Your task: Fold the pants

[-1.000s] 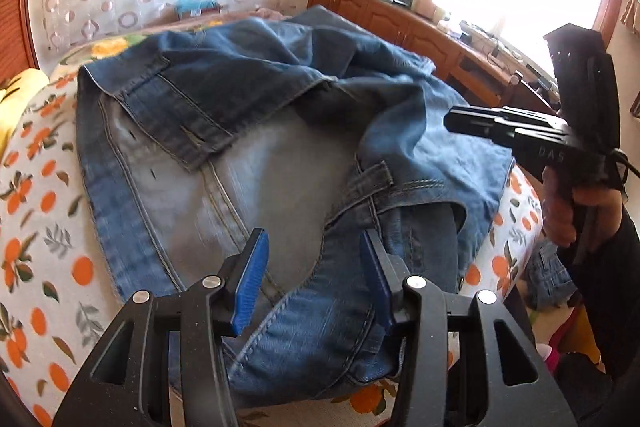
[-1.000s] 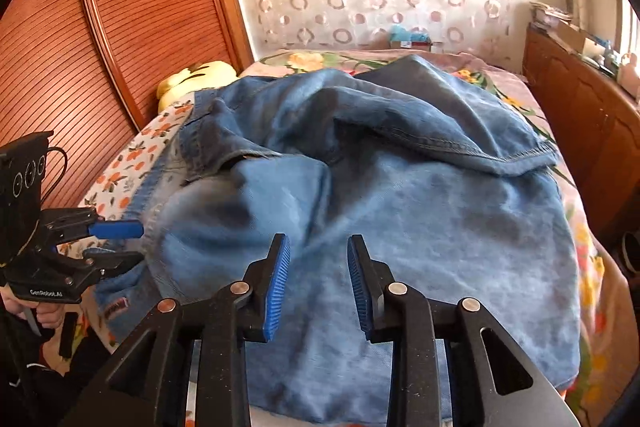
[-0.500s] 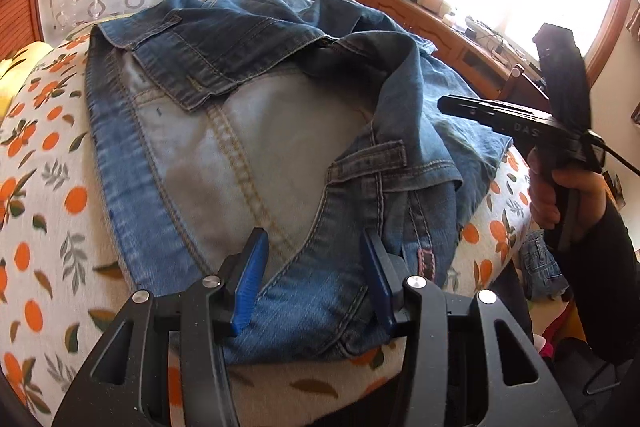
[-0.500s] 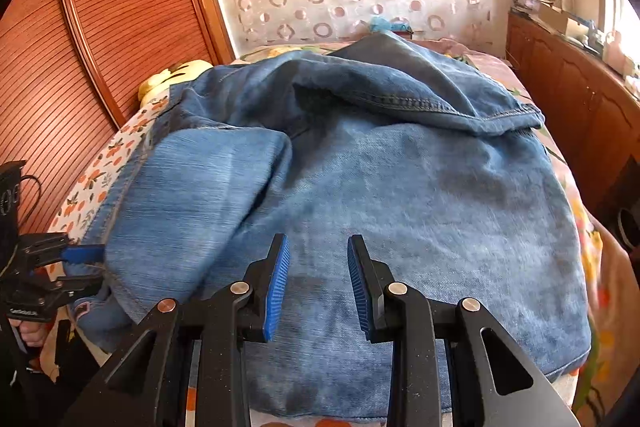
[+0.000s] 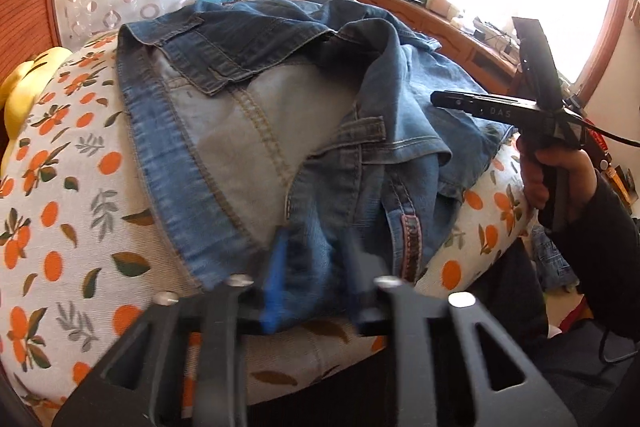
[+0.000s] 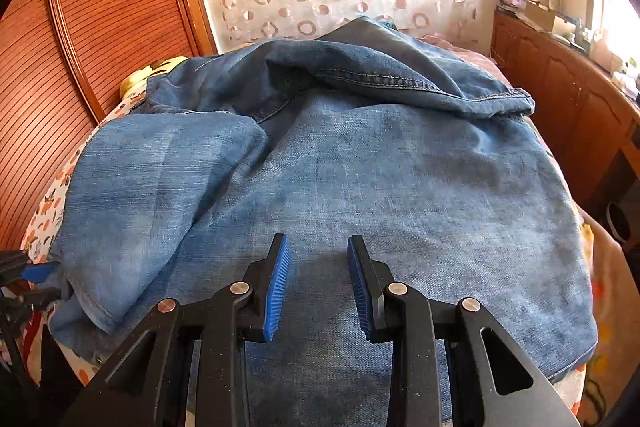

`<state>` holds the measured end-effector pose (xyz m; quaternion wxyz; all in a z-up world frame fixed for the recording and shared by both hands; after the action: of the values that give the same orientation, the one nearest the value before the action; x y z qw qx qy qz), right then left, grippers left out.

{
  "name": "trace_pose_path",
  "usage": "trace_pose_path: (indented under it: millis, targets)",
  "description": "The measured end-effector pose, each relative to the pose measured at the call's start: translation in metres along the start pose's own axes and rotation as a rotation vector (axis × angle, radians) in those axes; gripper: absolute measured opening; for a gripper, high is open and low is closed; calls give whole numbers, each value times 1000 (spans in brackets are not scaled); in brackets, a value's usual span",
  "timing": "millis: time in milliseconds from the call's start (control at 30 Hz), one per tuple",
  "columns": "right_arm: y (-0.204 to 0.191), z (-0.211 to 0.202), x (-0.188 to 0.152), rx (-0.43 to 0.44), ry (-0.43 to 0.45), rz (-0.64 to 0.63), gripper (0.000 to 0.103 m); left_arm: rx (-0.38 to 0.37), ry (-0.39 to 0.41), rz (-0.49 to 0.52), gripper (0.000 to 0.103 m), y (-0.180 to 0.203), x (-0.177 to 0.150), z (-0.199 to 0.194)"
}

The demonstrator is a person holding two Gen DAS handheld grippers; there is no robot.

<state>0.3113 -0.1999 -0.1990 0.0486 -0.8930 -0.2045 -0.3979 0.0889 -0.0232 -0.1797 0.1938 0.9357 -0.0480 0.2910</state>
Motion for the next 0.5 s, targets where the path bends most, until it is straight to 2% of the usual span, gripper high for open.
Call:
trace_pose_path:
  millis: [33,100,200,333,500]
  targets:
    - [1,0,-1,1,1,-2,31,-28,-10,-12,11,0,-2,-3]
    - [3,-2,-4,5,2,-5,31,-33,-3,-19,9,-1,-3,-7]
    - [7,-2,-6,11,5,-5,31,-2,81,-30,7,-2,5,-27]
    - [8,-2,-6,15,6,-8,31,-1,175,-43,7,-1,13,-67]
    - [12,-1,-5,10,5,-8,31,17,104,-39,7,-3,-2,-65]
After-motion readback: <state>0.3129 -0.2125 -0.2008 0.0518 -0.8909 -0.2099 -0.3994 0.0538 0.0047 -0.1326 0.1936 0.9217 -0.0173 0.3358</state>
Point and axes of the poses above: each gripper's, at about its wrist camera, not at the fingertips, and z roughly the way its jaws point, y to its right, x to its top, the point moved 10 cm from there along z, roughly the way its jaws point, and after that the axes turned 13 degrees about -z, right-handed, at the moved point
